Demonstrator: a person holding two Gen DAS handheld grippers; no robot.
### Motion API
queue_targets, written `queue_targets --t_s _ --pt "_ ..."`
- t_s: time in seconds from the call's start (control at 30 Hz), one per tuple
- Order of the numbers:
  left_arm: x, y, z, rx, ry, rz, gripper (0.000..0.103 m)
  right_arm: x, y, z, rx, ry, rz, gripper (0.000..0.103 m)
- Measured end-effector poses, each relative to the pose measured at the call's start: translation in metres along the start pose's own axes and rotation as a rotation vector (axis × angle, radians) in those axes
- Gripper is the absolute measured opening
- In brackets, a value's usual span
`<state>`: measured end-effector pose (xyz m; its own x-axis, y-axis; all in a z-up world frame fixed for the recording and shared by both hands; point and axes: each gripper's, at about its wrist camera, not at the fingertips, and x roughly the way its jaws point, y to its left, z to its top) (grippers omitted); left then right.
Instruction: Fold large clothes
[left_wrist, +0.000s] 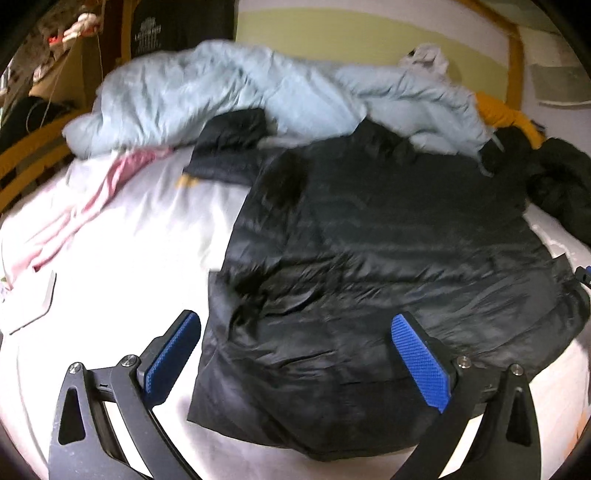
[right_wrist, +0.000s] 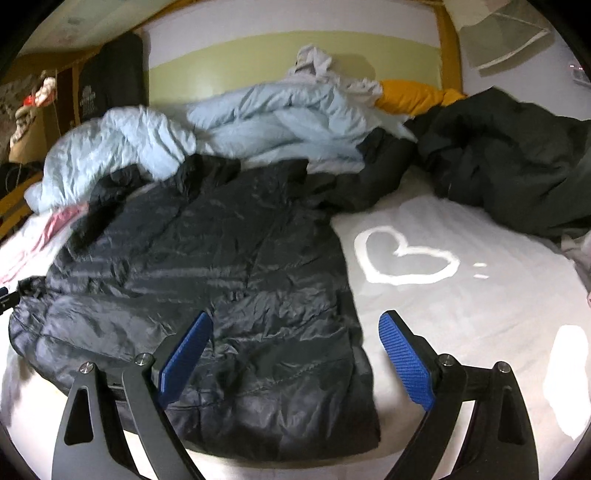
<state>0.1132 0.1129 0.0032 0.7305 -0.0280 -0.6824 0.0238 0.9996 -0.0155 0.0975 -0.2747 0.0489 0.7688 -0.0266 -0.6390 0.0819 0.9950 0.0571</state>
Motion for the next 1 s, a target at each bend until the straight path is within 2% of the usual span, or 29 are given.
queue_targets --t_s 0.03,0.1,0.13,0.17,0.2,0.23,0.27,0.3,0.4,0.5,0.57,0.63,0.73,0.83,0.9,0.93,0.97,1.0 --pt "0.007 0.002 -0.002 0.0 0.027 0.001 0.095 0.008 0.001 0.0 -0.01 0.019 0.001 0.092" --pt "0.016 0.004 -0.006 0.0 0.059 -0.023 0.075 0.02 0.006 -0.003 -0.031 0.055 -0.005 0.085" --pt "0.018 0.003 -0.007 0.002 0.06 -0.031 0.065 0.025 0.007 -0.004 -0.041 0.071 -0.008 0.075" --pt "0.018 0.002 -0.008 0.008 0.049 -0.031 0.036 0.033 0.01 -0.006 -0.058 0.094 -0.008 0.059" --pt "0.016 0.0 -0.007 0.011 0.032 -0.023 0.015 0.038 0.011 -0.007 -0.069 0.107 -0.008 0.046" --pt "0.011 -0.001 -0.005 0.014 -0.003 -0.006 0.014 0.041 0.013 -0.008 -0.076 0.112 -0.007 0.023" --pt "0.003 -0.002 -0.002 0.01 -0.05 0.001 0.012 0.041 0.012 -0.008 -0.075 0.106 -0.005 0.009" --pt "-0.004 -0.002 0.001 0.003 -0.097 0.004 0.011 0.037 0.01 -0.007 -0.065 0.077 0.005 0.007" --pt "-0.02 -0.002 0.015 -0.014 -0.193 0.002 0.011 0.016 0.003 0.001 -0.024 -0.035 0.015 0.006" --pt "-0.007 -0.013 0.027 0.045 -0.19 0.046 0.011 0.001 0.003 0.014 -0.029 -0.111 -0.023 0.005" --pt "0.016 -0.02 0.027 0.086 -0.145 0.08 0.011 0.008 0.005 0.018 -0.058 -0.095 -0.039 0.005" --pt "0.046 -0.023 0.021 0.105 -0.072 0.107 0.012 0.026 0.007 0.017 -0.073 -0.044 -0.064 0.005" --pt "0.077 -0.02 0.019 0.106 0.041 0.094 0.017 0.052 0.004 0.007 -0.064 0.056 -0.079 0.005" --pt "0.08 -0.017 0.018 0.093 0.06 0.092 0.02 0.062 -0.001 0.005 -0.046 0.098 -0.075 0.005" --pt "0.08 -0.017 0.018 0.09 0.057 0.11 0.032 0.063 -0.004 0.004 -0.033 0.105 -0.065 0.008" --pt "0.076 -0.017 0.018 0.086 0.041 0.121 0.038 0.063 -0.004 0.004 -0.027 0.108 -0.071 0.012" --pt "0.068 -0.016 0.017 0.079 0.005 0.131 0.055 0.061 -0.005 0.004 -0.023 0.097 -0.084 0.018" --pt "0.056 -0.014 0.016 0.068 -0.049 0.135 0.078 0.056 -0.006 0.005 -0.02 0.073 -0.094 0.021"
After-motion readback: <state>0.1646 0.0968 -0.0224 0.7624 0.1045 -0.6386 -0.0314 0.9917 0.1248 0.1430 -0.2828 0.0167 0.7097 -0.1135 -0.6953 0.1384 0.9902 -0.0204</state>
